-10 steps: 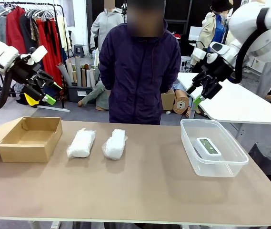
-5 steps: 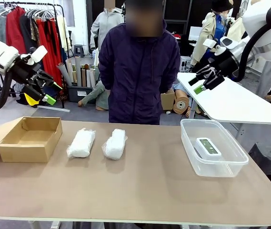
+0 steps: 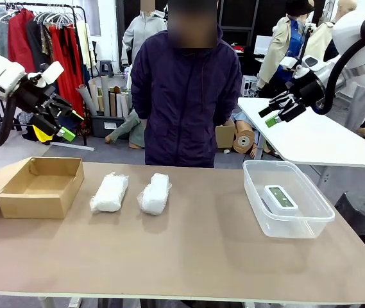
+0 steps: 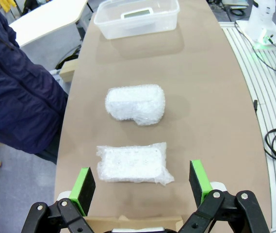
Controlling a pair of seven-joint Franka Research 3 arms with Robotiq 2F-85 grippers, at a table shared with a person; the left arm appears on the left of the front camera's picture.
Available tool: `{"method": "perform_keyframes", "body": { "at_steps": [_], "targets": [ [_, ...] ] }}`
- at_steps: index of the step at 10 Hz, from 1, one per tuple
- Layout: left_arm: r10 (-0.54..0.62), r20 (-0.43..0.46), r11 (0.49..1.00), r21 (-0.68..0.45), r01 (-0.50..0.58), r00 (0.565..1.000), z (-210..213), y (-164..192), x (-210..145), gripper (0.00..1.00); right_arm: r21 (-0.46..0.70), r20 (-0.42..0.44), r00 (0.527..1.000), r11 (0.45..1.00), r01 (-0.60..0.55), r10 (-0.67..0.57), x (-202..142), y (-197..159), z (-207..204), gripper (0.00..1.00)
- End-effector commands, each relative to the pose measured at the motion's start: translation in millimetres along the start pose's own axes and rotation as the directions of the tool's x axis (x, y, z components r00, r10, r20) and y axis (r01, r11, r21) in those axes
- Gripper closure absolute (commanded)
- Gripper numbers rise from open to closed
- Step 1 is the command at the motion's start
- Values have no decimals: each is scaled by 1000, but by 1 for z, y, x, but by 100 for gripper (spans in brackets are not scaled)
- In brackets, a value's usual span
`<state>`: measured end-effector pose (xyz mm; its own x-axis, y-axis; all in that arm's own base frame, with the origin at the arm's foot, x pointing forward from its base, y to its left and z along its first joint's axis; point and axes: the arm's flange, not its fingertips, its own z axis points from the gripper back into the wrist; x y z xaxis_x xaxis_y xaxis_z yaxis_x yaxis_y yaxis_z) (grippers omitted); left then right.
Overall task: Separate and place wrapped and unwrapped clocks.
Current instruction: Pick up the Digital clock indicated by the person.
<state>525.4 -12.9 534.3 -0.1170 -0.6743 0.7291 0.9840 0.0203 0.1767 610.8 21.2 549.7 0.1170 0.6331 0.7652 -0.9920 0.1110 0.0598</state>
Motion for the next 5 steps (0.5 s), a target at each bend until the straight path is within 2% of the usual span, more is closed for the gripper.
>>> {"method": "perform_keyframes", "body": {
  "at_steps": [1,5],
  "targets": [
    [-3,4,1000,4,3,1000,1,0,1,0,4,-1,1000,1000,-12,12,5,4,-1,0],
    [-3,4,1000,4,3,1000,1,0,1,0,4,-1,1000,1000,-12,12,5,4,-1,0]
  ]
}}
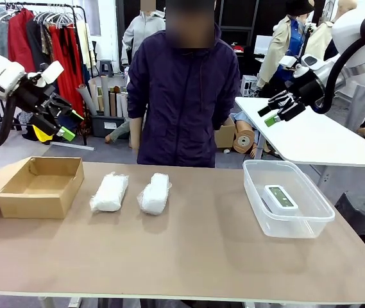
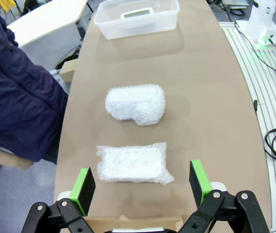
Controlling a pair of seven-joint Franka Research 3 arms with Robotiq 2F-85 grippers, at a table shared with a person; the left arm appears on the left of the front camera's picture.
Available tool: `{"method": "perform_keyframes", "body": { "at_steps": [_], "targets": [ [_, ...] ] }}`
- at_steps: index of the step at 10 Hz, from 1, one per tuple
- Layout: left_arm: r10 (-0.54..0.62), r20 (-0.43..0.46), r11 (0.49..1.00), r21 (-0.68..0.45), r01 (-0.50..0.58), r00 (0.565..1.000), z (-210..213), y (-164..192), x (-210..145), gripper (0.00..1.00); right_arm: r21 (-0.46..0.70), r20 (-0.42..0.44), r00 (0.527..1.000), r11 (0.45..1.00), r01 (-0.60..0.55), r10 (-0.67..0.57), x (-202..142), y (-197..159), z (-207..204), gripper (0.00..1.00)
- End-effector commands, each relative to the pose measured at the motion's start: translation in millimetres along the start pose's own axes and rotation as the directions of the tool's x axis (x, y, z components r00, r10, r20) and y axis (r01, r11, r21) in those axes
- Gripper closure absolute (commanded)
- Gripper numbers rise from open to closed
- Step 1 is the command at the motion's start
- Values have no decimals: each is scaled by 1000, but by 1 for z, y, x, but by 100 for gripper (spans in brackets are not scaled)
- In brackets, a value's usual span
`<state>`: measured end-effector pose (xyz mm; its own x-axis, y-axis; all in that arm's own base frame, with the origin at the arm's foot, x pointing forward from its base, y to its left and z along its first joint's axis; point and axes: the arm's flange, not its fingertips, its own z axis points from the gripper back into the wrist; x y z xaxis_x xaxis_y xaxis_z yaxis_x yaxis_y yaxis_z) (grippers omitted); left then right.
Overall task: Separate and place wrapped and unwrapped clocks.
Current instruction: Pick up the Digital clock indicated by the person.
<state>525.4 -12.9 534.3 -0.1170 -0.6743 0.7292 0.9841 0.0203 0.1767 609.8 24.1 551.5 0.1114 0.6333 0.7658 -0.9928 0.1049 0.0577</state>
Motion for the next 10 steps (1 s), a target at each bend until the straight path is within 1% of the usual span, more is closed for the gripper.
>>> {"method": "perform_keyframes", "body": {
  "at_steps": [1,10],
  "targets": [
    [-3,4,1000,4,3,1000,1,0,1,0,1,-1,1000,1000,-6,6,2,3,0,0],
    [-3,4,1000,4,3,1000,1,0,1,0,1,-1,1000,1000,-6,6,2,3,0,0]
  ]
}}
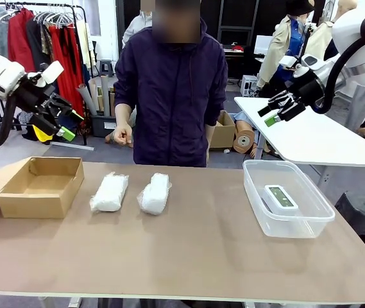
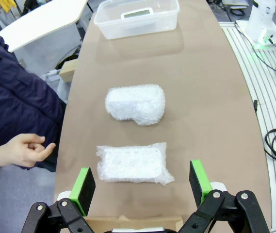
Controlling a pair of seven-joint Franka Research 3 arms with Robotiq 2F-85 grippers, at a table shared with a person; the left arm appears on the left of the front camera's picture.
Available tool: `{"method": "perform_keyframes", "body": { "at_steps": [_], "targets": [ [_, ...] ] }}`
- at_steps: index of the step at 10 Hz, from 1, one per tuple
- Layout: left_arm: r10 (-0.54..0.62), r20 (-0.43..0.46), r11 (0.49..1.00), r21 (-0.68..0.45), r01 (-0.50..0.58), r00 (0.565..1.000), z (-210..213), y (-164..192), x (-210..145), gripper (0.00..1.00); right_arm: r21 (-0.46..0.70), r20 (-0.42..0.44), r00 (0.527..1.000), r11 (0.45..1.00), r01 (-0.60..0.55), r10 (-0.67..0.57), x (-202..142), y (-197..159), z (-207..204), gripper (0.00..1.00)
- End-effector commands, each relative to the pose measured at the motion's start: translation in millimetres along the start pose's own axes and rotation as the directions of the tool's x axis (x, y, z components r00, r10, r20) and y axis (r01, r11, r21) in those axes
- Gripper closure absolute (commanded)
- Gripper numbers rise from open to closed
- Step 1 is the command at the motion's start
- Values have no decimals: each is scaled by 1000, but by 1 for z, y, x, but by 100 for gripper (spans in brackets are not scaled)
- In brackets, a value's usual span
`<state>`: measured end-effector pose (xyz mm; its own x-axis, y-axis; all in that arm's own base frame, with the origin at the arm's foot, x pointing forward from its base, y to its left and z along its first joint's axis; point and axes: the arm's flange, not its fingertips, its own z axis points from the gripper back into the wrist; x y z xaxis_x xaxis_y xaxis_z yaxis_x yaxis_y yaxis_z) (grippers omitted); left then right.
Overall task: Separate and place wrapped and unwrapped clocks.
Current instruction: Pick up the Digital clock indicated by the person.
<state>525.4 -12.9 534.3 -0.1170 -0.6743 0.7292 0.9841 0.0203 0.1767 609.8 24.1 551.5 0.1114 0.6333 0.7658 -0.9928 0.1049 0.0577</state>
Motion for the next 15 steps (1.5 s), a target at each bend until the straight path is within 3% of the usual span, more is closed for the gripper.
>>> {"method": "perform_keyframes", "body": {
  "at_steps": [1,15],
  "targets": [
    [-3,4,1000,4,3,1000,1,0,1,0,1,-1,1000,1000,-6,6,2,3,0,0],
    [-3,4,1000,4,3,1000,1,0,1,0,1,-1,1000,1000,-6,6,2,3,0,0]
  ]
}}
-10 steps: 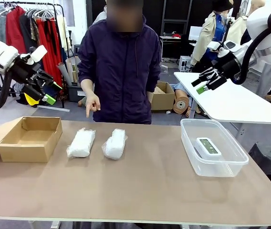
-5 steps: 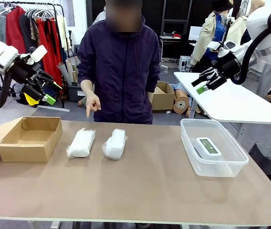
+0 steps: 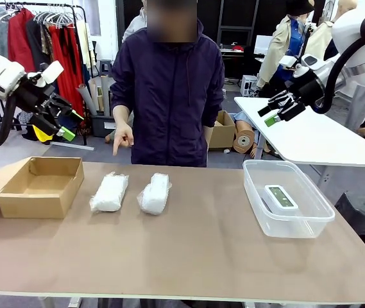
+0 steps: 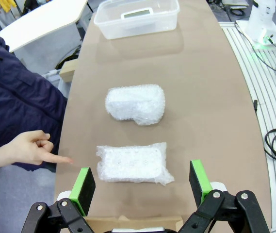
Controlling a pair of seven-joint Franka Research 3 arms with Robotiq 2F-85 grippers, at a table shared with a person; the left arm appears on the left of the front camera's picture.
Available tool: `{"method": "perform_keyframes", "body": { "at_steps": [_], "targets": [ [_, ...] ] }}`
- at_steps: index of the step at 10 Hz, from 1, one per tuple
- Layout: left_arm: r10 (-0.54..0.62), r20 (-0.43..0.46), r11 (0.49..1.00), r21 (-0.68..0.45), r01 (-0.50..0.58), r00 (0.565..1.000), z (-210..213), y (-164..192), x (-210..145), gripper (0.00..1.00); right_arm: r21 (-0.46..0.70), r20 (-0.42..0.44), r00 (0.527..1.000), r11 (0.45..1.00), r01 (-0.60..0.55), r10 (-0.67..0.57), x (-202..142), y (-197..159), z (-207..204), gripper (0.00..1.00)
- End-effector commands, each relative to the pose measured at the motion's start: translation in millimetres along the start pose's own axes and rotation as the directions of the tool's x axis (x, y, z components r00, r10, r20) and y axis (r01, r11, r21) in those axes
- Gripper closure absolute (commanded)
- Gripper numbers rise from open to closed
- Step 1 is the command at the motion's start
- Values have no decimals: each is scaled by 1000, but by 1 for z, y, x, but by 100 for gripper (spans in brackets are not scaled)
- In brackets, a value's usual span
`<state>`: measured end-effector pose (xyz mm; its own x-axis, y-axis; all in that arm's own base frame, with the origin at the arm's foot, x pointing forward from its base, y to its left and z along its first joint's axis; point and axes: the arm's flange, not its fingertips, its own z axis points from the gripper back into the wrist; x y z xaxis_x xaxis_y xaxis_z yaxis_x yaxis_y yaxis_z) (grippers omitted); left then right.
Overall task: Separate and place wrapped and unwrapped clocks.
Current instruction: Pick up the Digital clock indicated by the person.
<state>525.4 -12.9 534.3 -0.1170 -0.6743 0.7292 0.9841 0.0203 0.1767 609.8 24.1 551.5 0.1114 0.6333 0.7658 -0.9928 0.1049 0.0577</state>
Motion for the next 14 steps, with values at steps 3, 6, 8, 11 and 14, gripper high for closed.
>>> {"method": "perform_keyframes", "body": {
  "at_steps": [3,6,8,11,14],
  "targets": [
    [-3,4,1000,4,3,1000,1,0,1,0,1,-1,1000,1000,-6,6,2,3,0,0],
    [-3,4,1000,4,3,1000,1,0,1,0,1,-1,1000,1000,-6,6,2,3,0,0],
    [119,-93,992,64,-113,989,-12,-1,2,0,1,-1,1000,1000,-6,6,2,3,0,0],
    [359,-197,922,229,-314,912,-39,4,28,0,1,-1,1000,1000,-6,6,2,3,0,0],
    [520,-377,843,374,-387,767,-57,13,37,0,1,-1,1000,1000,-6,6,2,3,0,0]
  ]
}}
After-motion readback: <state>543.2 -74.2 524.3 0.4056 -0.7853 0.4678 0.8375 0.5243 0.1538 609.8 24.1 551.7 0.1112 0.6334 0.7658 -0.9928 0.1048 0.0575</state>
